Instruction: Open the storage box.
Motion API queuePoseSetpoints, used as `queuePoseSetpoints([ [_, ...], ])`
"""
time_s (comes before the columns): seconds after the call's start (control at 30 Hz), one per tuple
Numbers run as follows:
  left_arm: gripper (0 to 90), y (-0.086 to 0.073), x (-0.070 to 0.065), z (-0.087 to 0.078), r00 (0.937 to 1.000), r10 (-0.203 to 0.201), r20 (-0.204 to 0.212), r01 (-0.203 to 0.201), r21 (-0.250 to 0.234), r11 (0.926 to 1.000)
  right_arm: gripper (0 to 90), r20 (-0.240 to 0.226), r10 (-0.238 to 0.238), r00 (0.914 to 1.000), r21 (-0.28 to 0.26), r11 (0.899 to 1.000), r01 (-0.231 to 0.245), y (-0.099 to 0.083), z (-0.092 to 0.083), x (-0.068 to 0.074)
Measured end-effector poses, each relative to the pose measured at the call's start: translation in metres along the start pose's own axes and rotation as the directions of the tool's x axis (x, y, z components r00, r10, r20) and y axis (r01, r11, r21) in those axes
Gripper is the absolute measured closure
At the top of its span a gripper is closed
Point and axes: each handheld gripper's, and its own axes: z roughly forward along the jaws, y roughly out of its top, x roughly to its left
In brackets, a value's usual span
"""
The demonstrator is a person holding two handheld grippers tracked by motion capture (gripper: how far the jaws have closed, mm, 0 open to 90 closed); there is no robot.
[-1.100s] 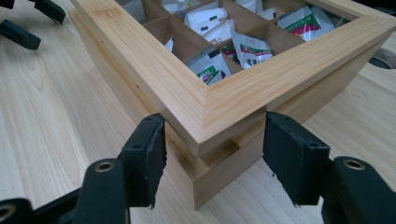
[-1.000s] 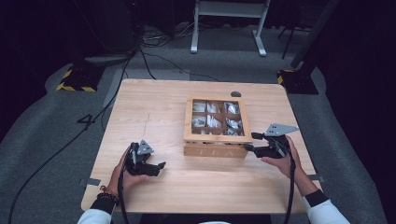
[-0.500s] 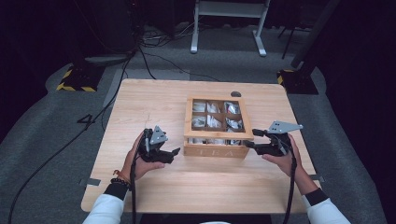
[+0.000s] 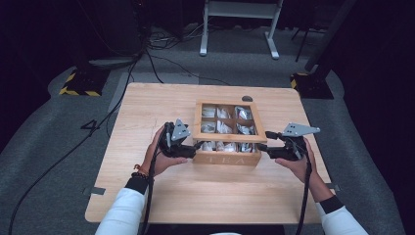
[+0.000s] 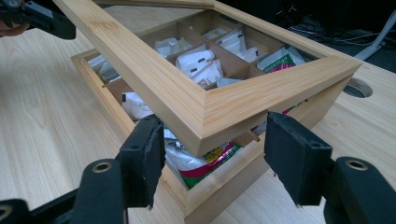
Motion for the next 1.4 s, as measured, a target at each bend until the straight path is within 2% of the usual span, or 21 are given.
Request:
queuePoseSetpoints([
  [0.03, 23.9, 0.002, 0.002, 0.001, 1.0, -0.001, -0.01, 0.001, -0.025, 0.9997, 38.9, 0.002, 0.0, 1.0, 0.001, 1.0, 0.0, 0.001, 0.0, 0.0],
  [0.07, 24.1, 0.003, 0.003, 0.001, 0.9999, -0.011, 0.005, 0.011, -0.027, 0.9996, 38.8, 0.004, -0.001, 1.0, 0.003, 1.0, 0.001, 0.001, 0.0, 0.0],
  [0.13, 24.0, 0.004, 0.004, 0.003, 0.9999, -0.014, 0.008, 0.014, -0.028, 0.9995, 38.8, 0.004, 0.004, 1.0, -0.004, 1.0, -0.004, 0.002, 0.0, -0.001],
  [0.43, 25.6, 0.011, 0.004, 0.004, 0.9997, 0.02, 0.017, -0.019, -0.043, 0.9989, 39.6, 0.002, 0.021, 0.9998, -0.018, 1.0, -0.021, 0.004, -0.002, -0.001],
  [0.53, 25.9, 0.012, 0.004, 0.002, 0.9999, 0.014, 0.01, -0.013, -0.066, 0.9977, 38.3, -0.003, 0.016, 0.9999, -0.017, 1.0, -0.016, 0.003, -0.005, -0.001],
  [0.57, 27.7, 0.013, 0.006, 0.002, 0.9997, 0.002, 0.023, 0.0, -0.082, 0.9967, 37.0, 0.003, 0.004, 1.0, -0.006, 1.0, -0.004, 0.002, -0.008, -0.001],
  [0.67, 27.9, 0.015, 0.008, 0.001, 0.9997, -0.005, 0.023, 0.007, -0.088, 0.9961, 35.8, 0.012, -0.024, 0.9996, 0.013, 1.0, 0.024, -0.001, -0.013, -0.001],
  [0.7, 28.5, 0.017, 0.009, 0.0, 0.9997, -0.005, 0.023, 0.007, -0.096, 0.9953, 35.3, 0.038, -0.052, 0.9979, 0.036, 0.998, 0.051, -0.007, -0.02, -0.003],
  [0.77, 28.7, 0.018, 0.009, 0.0, 0.9998, -0.004, 0.021, 0.006, -0.101, 0.9948, 34.8, 0.041, -0.051, 0.9978, 0.033, 0.998, 0.05, -0.01, -0.023, -0.004],
  [0.8, 29.5, 0.02, 0.011, -0.001, 0.9996, -0.01, 0.027, 0.013, -0.113, 0.9935, 33.5, 0.044, -0.021, 0.9988, 0.026, 0.999, 0.02, -0.019, -0.029, -0.009],
  [0.87, 30.7, 0.022, 0.012, -0.002, 0.9995, -0.011, 0.028, 0.014, -0.118, 0.9929, 32.6, 0.053, 0.001, 0.9986, 0.043, 0.999, -0.004, -0.028, -0.034, -0.011],
  [0.9, 30.7, 0.023, 0.012, -0.002, 0.9996, -0.011, 0.025, 0.014, -0.121, 0.9925, 32.6, 0.053, 0.001, 0.9986, 0.043, 0.999, -0.004, -0.028, -0.034, -0.011],
  [0.93, 31.0, 0.025, 0.013, -0.003, 0.9997, -0.011, 0.02, 0.014, -0.13, 0.9915, 32.4, 0.061, 0.008, 0.9981, 0.054, 0.998, -0.012, -0.039, -0.038, -0.011],
  [0.97, 32.3, 0.025, 0.013, -0.003, 0.9997, -0.011, 0.02, 0.014, -0.13, 0.9915, 32.4, 0.061, 0.008, 0.9981, 0.054, 0.998, -0.012, -0.039, -0.038, -0.011],
  [1.03, 32.5, 0.028, 0.013, -0.004, 0.9997, -0.015, 0.018, 0.017, -0.136, 0.9906, 31.7, 0.078, 0.0, 0.997, 0.082, 0.997, -0.007, -0.053, -0.043, -0.009],
  [1.07, 32.5, 0.029, 0.014, -0.004, 0.9998, -0.013, 0.016, 0.015, -0.136, 0.9906, 31.7, 0.078, 0.0, 0.997, 0.082, 0.997, -0.007, -0.053, -0.043, -0.009],
  [1.23, 32.7, 0.035, 0.018, -0.004, 0.9996, -0.013, 0.025, 0.016, -0.137, 0.9904, 30.7, 0.073, 0.017, 0.9972, 0.112, 0.993, -0.025, -0.079, -0.042, -0.011],
  [1.4, 32.8, 0.04, 0.02, -0.003, 0.9995, -0.008, 0.03, 0.012, -0.138, 0.9903, 30.6, 0.082, 0.013, 0.9966, 0.148, 0.989, -0.025, -0.091, -0.036, -0.014],
])
